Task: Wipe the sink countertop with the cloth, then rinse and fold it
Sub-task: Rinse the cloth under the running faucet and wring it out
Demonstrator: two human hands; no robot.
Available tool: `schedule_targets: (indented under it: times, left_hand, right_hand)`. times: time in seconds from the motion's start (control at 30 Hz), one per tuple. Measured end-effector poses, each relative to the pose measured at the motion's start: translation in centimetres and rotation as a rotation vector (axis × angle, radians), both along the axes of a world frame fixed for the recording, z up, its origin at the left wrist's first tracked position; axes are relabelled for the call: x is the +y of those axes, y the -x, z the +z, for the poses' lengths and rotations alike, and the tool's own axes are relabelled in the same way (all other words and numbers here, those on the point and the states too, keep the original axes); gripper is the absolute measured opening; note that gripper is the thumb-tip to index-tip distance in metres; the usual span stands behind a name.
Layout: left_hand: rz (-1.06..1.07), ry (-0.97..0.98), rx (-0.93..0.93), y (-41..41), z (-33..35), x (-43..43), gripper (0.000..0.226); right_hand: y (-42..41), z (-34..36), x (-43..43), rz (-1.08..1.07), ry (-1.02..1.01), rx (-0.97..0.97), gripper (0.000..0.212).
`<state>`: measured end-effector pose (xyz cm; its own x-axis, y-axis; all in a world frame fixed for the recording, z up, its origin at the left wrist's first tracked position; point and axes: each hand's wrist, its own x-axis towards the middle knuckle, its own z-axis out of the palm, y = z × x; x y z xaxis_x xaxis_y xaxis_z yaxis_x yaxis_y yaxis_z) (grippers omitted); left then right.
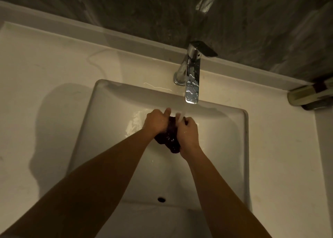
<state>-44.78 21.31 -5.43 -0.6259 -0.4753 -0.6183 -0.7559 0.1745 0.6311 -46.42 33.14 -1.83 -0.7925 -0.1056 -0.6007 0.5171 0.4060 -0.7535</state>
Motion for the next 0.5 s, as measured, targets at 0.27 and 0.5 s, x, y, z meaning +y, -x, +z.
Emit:
schedule_targets:
  times: [0.27, 0.5]
  left_hand:
    - [-0.088, 0.076, 0.293, -3.1, 5.3, 7.0, 0.022]
    - [-0.046, 0.352, 0.315, -1.7, 5.8, 6.3, 0.029]
  right_hand:
    - [0.6, -1.6, 0.9, -0.143, 0.246, -0.294, 0.018]
    - [-1.0, 1.7, -1.4, -0.512, 0.653, -0.491, 0.04]
